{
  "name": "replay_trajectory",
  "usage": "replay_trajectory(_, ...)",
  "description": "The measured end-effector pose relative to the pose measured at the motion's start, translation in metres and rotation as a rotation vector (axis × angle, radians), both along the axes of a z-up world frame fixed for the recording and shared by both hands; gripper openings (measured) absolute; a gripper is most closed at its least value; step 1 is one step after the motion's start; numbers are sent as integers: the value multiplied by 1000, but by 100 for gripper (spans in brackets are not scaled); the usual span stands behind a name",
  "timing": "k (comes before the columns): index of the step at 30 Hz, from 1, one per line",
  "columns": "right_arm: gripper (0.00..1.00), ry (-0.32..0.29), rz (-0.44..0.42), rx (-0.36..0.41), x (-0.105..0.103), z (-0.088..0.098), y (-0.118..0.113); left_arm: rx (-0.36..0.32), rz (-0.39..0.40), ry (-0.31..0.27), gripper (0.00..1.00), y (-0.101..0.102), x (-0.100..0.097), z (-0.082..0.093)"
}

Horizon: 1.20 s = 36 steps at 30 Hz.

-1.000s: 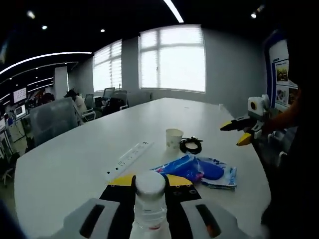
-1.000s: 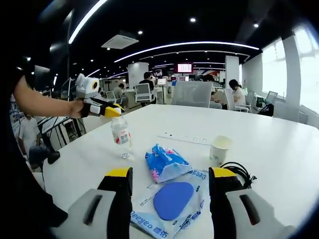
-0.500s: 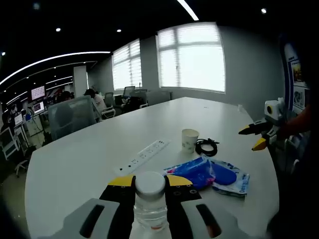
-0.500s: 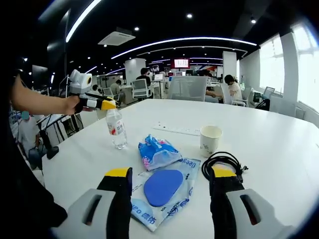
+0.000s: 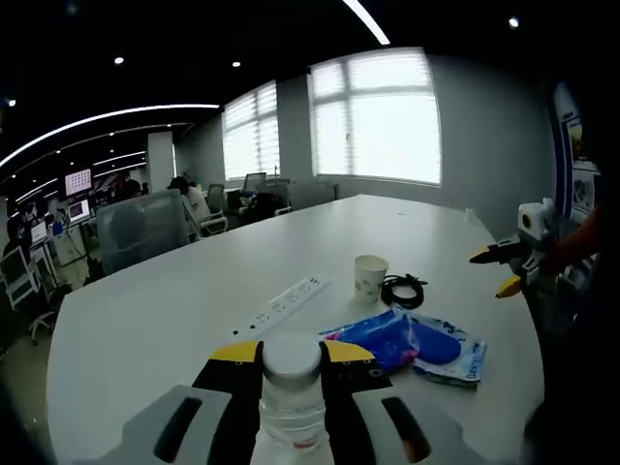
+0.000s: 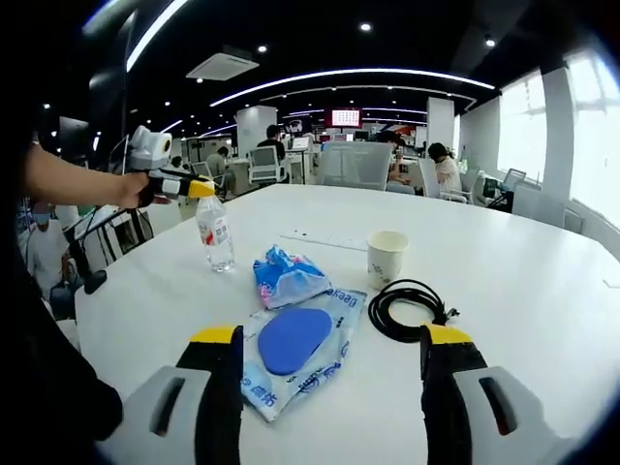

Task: Arrange the tabletop items into an orderly group along one side of the table until the central work area is clear of visible clutter.

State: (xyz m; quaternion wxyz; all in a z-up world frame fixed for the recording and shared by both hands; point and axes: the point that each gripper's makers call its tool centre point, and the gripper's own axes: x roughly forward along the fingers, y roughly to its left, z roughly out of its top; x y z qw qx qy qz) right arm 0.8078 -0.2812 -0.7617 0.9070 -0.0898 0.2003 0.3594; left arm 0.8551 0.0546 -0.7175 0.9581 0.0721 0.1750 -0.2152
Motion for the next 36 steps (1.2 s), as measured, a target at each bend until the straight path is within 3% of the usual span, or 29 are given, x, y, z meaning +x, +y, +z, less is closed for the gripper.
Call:
replay_trajectory(7, 82, 15, 27, -13, -5, -3, -7, -3, -47, -1, 21, -11, -7, 5)
replay_trajectory(20, 82, 37, 19, -33, -5, -8, -20, -17, -107, 7, 21, -22, -14, 13)
replay_trajectory(24, 82, 35, 20, -30, -3, -6, -20, -23, -113, 13, 26, -22, -19, 15)
replay_trajectory(31, 83, 47, 33, -23, -3, -7, -18, -12, -96, 21, 35, -23, -27, 23)
replay_trajectory(36, 83, 44, 37, -7, 1, -3, -18, -12, -48, -10, 38, -25, -36, 34)
